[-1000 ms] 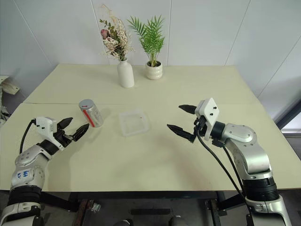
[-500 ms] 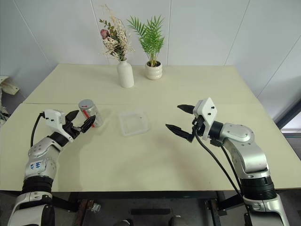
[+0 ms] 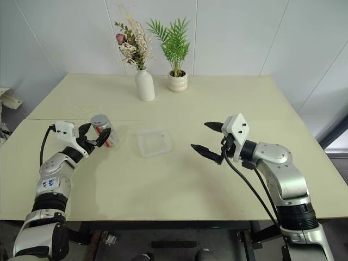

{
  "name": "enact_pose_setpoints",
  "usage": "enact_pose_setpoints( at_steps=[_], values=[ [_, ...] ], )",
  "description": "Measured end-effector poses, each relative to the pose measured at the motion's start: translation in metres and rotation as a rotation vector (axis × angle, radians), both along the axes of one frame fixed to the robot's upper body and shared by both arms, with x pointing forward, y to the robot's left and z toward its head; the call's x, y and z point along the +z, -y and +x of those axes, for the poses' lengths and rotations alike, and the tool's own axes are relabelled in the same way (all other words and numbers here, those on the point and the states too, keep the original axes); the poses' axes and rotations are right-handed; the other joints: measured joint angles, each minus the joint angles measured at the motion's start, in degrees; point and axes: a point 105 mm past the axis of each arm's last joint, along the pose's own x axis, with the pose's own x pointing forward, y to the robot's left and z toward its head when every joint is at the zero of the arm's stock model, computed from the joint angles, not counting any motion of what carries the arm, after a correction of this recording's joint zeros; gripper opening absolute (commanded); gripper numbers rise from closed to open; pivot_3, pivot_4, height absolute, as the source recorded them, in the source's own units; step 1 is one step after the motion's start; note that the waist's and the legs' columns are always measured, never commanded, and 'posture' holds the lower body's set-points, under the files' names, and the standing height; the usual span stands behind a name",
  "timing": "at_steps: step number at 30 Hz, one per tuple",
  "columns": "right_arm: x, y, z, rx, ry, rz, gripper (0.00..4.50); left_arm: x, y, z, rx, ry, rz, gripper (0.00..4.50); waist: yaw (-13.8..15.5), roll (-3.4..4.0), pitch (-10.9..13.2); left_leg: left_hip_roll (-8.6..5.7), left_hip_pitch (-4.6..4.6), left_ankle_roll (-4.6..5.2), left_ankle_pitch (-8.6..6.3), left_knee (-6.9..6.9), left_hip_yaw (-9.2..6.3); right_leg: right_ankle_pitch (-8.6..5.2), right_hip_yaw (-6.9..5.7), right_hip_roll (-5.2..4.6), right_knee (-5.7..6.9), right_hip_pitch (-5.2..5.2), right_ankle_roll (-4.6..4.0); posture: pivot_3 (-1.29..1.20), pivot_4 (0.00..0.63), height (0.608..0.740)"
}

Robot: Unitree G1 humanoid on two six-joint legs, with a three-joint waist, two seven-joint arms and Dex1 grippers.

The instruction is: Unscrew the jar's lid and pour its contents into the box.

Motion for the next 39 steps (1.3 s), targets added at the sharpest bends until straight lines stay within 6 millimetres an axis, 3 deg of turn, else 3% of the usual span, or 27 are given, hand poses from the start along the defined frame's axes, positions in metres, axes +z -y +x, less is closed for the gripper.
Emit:
enact_pose_setpoints(
  at_steps=[17,20,24,34,39],
  values=[
    [-0.001,0.001,0.002,-0.019,-0.011,0.001,4.50,0.009,0.010,0.012,-0.040,0.018,-0.002,4.46,-0.02,-0.01,0.00,0.00,-0.01,-0.01,0.00,0.00,0.01,0.01,0.00,0.01,-0.02,0.00,0.02,0.00,0.150,0.740],
    [-0.001,0.001,0.002,-0.020,-0.010,0.001,4.50,0.005,0.010,0.012,-0.038,0.004,-0.009,3.86,0.01,-0.01,0.00,0.00,-0.01,-0.01,0.00,0.00,0.01,0.01,0.00,0.01,-0.01,0.00,0.02,0.00,0.150,0.740],
    [-0.001,0.001,0.002,-0.024,-0.009,-0.004,4.50,0.002,0.010,0.013,-0.035,-0.008,-0.015,2.60,0.00,-0.01,0.00,0.00,-0.01,-0.01,0.00,0.00,0.01,0.01,0.00,0.01,-0.01,0.00,0.02,0.00,0.150,0.740],
    [-0.001,0.002,0.002,-0.026,-0.009,-0.005,4.50,0.002,0.009,0.012,-0.049,-0.023,-0.013,2.52,0.03,-0.01,0.00,0.00,0.00,-0.01,0.01,0.00,0.01,0.01,0.00,0.01,0.00,0.00,0.02,0.00,0.150,0.740],
    [0.000,0.002,0.002,-0.030,-0.011,-0.010,4.50,0.004,0.019,0.010,-0.143,-0.035,-0.036,2.52,0.08,-0.01,0.01,0.00,-0.02,-0.01,0.01,0.00,0.01,0.01,0.00,0.01,-0.01,0.00,0.02,0.00,0.150,0.740]
  ],
)
